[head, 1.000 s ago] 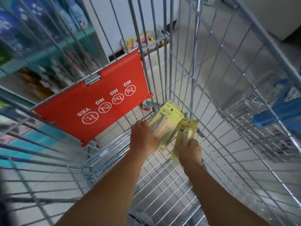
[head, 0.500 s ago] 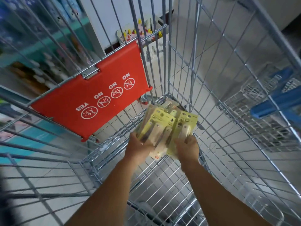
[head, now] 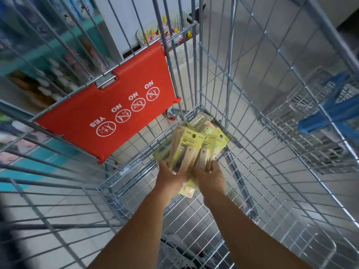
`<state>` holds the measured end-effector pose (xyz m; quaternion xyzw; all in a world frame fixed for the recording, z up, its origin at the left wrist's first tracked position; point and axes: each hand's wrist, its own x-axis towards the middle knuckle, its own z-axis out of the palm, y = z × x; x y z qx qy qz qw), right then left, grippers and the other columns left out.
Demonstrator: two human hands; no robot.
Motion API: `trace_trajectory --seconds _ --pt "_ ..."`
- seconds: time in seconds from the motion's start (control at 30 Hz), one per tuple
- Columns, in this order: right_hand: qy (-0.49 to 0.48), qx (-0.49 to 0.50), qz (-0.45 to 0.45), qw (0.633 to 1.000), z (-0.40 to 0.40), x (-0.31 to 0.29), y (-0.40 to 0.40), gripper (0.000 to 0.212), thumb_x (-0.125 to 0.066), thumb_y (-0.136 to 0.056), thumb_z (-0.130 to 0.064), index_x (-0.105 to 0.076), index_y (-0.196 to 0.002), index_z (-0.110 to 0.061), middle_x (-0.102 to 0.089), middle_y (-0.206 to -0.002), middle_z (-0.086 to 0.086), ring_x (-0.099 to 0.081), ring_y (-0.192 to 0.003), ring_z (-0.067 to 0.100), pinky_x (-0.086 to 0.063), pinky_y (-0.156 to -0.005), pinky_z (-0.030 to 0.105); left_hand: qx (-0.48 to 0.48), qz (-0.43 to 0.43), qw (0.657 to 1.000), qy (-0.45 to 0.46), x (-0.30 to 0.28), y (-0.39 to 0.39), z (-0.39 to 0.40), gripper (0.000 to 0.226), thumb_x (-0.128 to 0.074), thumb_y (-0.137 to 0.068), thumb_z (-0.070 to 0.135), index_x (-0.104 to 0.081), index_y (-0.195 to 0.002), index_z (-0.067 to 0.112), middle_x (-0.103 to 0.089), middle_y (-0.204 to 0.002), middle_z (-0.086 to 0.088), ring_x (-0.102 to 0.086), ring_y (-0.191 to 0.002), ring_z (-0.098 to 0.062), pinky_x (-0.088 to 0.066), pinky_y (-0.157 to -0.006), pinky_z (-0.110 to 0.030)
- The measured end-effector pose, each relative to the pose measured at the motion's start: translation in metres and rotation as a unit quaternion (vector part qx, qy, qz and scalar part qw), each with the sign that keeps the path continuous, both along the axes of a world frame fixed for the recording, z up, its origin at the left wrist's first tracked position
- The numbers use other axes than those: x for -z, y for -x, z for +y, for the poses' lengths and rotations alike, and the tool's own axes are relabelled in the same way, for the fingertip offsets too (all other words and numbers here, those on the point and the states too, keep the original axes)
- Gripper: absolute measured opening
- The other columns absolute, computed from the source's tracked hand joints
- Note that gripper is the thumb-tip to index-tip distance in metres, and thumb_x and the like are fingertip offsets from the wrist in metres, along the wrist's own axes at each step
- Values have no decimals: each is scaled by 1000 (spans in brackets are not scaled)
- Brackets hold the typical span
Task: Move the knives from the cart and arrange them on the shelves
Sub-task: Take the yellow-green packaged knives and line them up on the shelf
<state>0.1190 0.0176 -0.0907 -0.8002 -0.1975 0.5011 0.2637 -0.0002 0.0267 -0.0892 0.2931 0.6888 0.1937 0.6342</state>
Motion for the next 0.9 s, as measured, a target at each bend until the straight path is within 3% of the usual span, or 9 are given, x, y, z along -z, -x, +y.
trace_trajectory --seconds 0.1,0.2,0.27,0.37,0.47,0.6,0.7,0.8,0.9 --pt "-7 11 -10 1000 -1 -1 6 29 -67 -78 -14 -55 -104 -20 -66 -94 5 -65 -76 20 -55 -60 33 -7 -12 1000 3 3 0 -3 86 -82 -70 10 -30 -138 22 -66 -105 4 -65 -93 -12 -50 -70 -25" --pt "-20 11 -18 1000 -7 -5 8 33 -64 -83 -18 -49 -111 -23 -66 -92 3 -65 -79 25 -55 -66 36 -5 -2 999 35 -2 -2 -7 90 -88 -58 31 -40 -133 17 -70 -105 1 -68 -94 -15 -54 -81 -35" --pt "-26 -2 -23 999 -13 -10 5 28 -62 -84 -23 -46 -106 -23 -66 -89 3 -64 -78 27 -55 -70 40 -3 0 999 50 -12 -3 -13 88 -87 -52 41 -47 -125 13 -69 -102 -1 -69 -87 -13 -55 -69 -27" --pt "-41 -20 4 999 -22 -26 -1 25 -61 -81 -19 -43 -98 -21 -64 -86 5 -63 -78 29 -54 -73 48 -20 -7 999 41 -35 -11 -25 57 -81 -75 28 -44 -115 10 -62 -93 1 -59 -73 -4 -42 -45 -8" --pt "-67 -39 14 997 -30 -50 -8 30 -63 -75 -26 -45 -100 -25 -65 -84 5 -64 -77 30 -54 -73 53 -28 -5 1000 2 -64 -18 -35 50 -76 -81 23 -42 -115 9 -60 -93 1 -56 -72 -3 -40 -43 -6" --pt "-142 -82 6 986 -36 -101 -23 33 -64 -84 -26 -49 -113 -27 -65 -86 -6 -65 -77 21 -55 -75 45 -50 -2 997 -53 -109 -25 -48 44 -74 -79 20 -46 -112 12 -62 -97 -7 -59 -78 -15 -52 -67 -24" --pt "-204 -131 -9 970 -42 -148 -32 52 -62 -87 -27 -40 -135 -26 -64 -110 -6 -64 -94 18 -50 -83 36 -94 6 991 -93 -151 -33 -64 32 -71 -80 18 -46 -101 18 -60 -90 -4 -61 -80 -22 -56 -82 -46" --pt "-266 -181 -13 947 -52 -201 -34 55 -56 -89 -26 -35 -139 -28 -60 -125 -1 -61 -109 24 -49 -92 42 -149 15 978 -143 -202 -39 -88 25 -67 -83 13 -46 -95 20 -56 -81 1 -57 -66 -14 -58 -65 -33" --pt "-324 -240 -3 915 -68 -258 -30 52 -51 -93 -22 -33 -142 -29 -58 -122 -8 -59 -108 18 -46 -89 34 -190 38 959 -206 -256 -37 -118 25 -68 -86 20 -48 -101 16 -57 -76 3 -54 -55 -8 -48 -46 -16"
